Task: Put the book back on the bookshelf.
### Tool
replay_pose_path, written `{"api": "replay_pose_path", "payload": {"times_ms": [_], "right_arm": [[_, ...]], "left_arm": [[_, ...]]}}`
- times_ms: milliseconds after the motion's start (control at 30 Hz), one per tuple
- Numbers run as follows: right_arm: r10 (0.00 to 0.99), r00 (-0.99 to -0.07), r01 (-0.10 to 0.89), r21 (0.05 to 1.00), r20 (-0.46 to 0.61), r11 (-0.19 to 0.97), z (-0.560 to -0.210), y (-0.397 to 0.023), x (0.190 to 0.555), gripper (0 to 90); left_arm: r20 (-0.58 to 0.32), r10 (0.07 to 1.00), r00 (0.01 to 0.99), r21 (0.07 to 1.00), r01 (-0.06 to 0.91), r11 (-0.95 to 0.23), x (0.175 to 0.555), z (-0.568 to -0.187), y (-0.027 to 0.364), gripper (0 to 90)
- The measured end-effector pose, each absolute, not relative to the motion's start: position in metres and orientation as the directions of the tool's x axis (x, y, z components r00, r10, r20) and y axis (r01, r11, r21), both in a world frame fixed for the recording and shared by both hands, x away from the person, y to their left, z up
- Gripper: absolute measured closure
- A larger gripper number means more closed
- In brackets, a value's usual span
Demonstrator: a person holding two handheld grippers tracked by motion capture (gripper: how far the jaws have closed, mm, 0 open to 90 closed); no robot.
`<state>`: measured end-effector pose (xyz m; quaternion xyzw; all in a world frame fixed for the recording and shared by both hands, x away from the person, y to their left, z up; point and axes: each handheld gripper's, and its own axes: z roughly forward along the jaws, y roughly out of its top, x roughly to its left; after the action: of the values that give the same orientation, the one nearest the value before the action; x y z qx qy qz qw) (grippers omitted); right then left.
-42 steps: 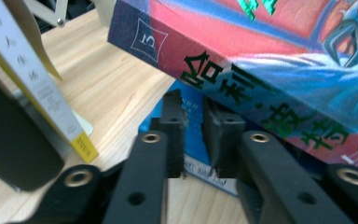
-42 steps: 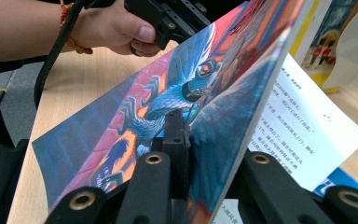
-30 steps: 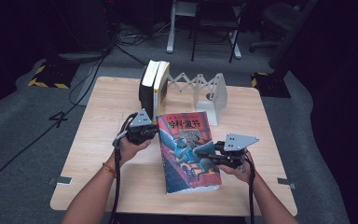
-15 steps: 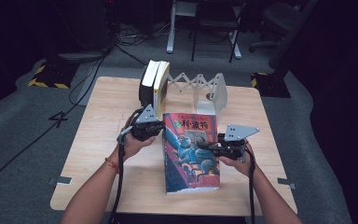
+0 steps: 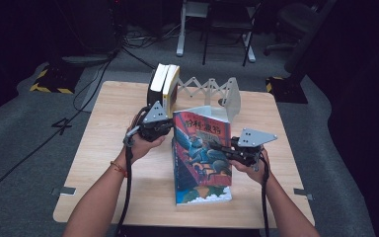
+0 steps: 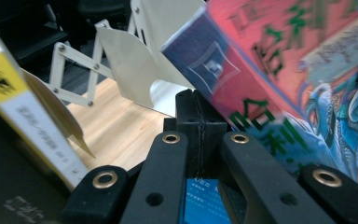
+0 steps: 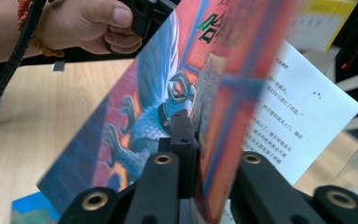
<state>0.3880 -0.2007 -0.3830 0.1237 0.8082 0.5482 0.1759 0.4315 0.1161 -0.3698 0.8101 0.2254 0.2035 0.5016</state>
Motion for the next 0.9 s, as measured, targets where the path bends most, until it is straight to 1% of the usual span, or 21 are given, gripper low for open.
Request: {"api": "replay_pose_path", "payload": {"times_ms": [100, 267, 300, 367, 400, 467, 500, 567, 633, 667, 733, 767, 867, 900], "right_arm": [[0.396, -0.900, -0.030, 0.934, -0.180, 0.356, -0.383, -0.201, 0.382, 86.5], [0.404, -0.892, -0.058, 0.938, -0.202, 0.342, -0.387, -0.203, 0.372, 86.8], [0.407, -0.890, -0.057, 0.937, -0.204, 0.345, -0.387, -0.203, 0.371, 86.9], [0.403, -0.892, -0.062, 0.937, -0.207, 0.343, -0.388, -0.205, 0.369, 86.9], [0.404, -0.891, -0.061, 0.938, -0.206, 0.342, -0.389, -0.205, 0.369, 86.9], [0.405, -0.892, -0.059, 0.939, -0.202, 0.339, -0.390, -0.206, 0.369, 86.9], [0.404, -0.893, -0.056, 0.939, -0.199, 0.339, -0.391, -0.206, 0.371, 86.9], [0.404, -0.894, -0.051, 0.938, -0.195, 0.342, -0.392, -0.206, 0.372, 86.9], [0.399, -0.896, -0.049, 0.937, -0.193, 0.345, -0.393, -0.206, 0.372, 86.9], [0.396, -0.897, -0.048, 0.935, -0.195, 0.352, -0.394, -0.206, 0.373, 86.9], [0.394, -0.897, -0.046, 0.929, -0.200, 0.368, -0.395, -0.204, 0.373, 86.9], [0.393, -0.897, -0.048, 0.927, -0.204, 0.372, -0.395, -0.203, 0.373, 86.9], [0.384, -0.899, -0.040, 0.913, -0.209, 0.405, -0.398, -0.199, 0.375, 86.9], [0.385, -0.900, -0.034, 0.914, -0.203, 0.403, -0.398, -0.199, 0.376, 86.9]], "left_arm": [[0.114, 0.578, 0.808, 0.908, 0.152, -0.391, 0.428, -0.367, 0.119, 90.0], [0.126, 0.585, 0.801, 0.904, 0.150, -0.400, 0.422, -0.366, 0.119, 88.9], [0.124, 0.590, 0.798, 0.901, 0.159, -0.405, 0.420, -0.366, 0.121, 86.7], [0.101, 0.600, 0.793, 0.901, 0.182, -0.393, 0.416, -0.369, 0.125, 77.0], [0.094, 0.603, 0.792, 0.899, 0.193, -0.393, 0.414, -0.371, 0.127, 74.5], [0.070, 0.611, 0.788, 0.893, 0.223, -0.390, 0.406, -0.375, 0.134, 66.7], [0.059, 0.611, 0.790, 0.891, 0.234, -0.389, 0.401, -0.378, 0.136, 67.1], [0.019, 0.613, 0.790, 0.888, 0.269, -0.374, 0.393, -0.385, 0.141, 64.0], [0.011, 0.579, 0.815, 0.874, 0.273, -0.401, 0.383, -0.392, 0.143, 57.1], [-0.017, 0.561, 0.828, 0.876, 0.283, -0.391, 0.378, -0.395, 0.144, 52.8], [-0.062, 0.535, 0.842, 0.865, 0.313, -0.392, 0.371, -0.402, 0.142, 50.7], [-0.106, 0.514, 0.851, 0.850, 0.346, -0.397, 0.368, -0.410, 0.137, 48.6], [-0.191, 0.492, 0.849, 0.804, 0.423, -0.418, 0.366, -0.430, 0.117, 43.6], [-0.213, 0.487, 0.847, 0.798, 0.439, -0.414, 0.367, -0.433, 0.113, 40.2]]}}
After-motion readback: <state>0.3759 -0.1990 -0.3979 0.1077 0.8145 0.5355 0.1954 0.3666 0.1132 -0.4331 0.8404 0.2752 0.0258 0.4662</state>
